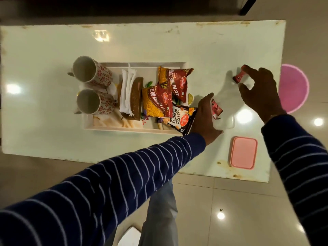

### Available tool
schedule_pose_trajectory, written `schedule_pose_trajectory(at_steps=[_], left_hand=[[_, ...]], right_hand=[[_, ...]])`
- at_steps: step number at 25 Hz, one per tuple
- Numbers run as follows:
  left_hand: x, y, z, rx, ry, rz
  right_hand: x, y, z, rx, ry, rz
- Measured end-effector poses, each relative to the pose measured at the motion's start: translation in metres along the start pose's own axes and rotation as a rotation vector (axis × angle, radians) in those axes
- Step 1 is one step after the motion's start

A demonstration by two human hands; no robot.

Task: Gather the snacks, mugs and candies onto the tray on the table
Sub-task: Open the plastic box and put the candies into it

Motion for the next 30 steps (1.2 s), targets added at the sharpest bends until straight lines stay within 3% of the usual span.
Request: schedule_pose_trajectory(at_steps=[2, 5, 12, 15, 17, 19, 21, 24, 26, 30], left_hand=[[0.004, 0.001, -0.005, -0.039, 0.013, 0.007], [0.013, -0.001, -0.009, -0.081, -0.006, 0.019], [0.02, -0.001, -0.012, -0.053, -0.026, 0.023], [0.018, 0.0, -0.012, -0.035, -0.041, -0.001], [0.017, 0.001, -0.011, -0.019, -0.056, -0.01], [0.015, 0.0, -0.009, -0.007, -0.045, -0.015], [0.015, 0.0, -0.007, 0.002, -0.017, -0.016], [0.017, 0.0, -0.007, -0.01, 0.004, -0.014], [0.018, 0.0, -0.007, -0.024, 0.008, -0.017], [0.021, 0.001, -0.007, -0.017, 0.025, -0.02]], right_hand=[[-0.002, -0.01, -0.012, 0.053, 0.153, 0.002], [-0.005, -0.006, -0.023, -0.036, 0.2, 0.035], [-0.028, 0.057, 0.002, -0.267, -0.104, -0.069], [-0.013, 0.106, -0.009, -0.183, -0.236, 0.094], [-0.013, 0.127, -0.022, -0.153, -0.274, 0.107], [-0.029, 0.141, -0.03, -0.255, -0.428, -0.096], [-0.057, 0.154, -0.041, -0.341, -0.426, -0.422], [-0.085, 0.173, -0.066, -0.139, -0.27, -0.768], [-0.089, 0.178, -0.075, -0.078, -0.167, -0.727], [-0.085, 0.176, -0.076, -0.142, -0.128, -0.662]])
Point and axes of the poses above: each hand's wrist, its own y-axis away from the middle knuckle, its own z-axis out of the back of the hand, x = y × z, the point moved 2 cm from there along -y, towards the middle knuckle, and after that the axes turned 12 degrees about -z, right-handed, at the moved point
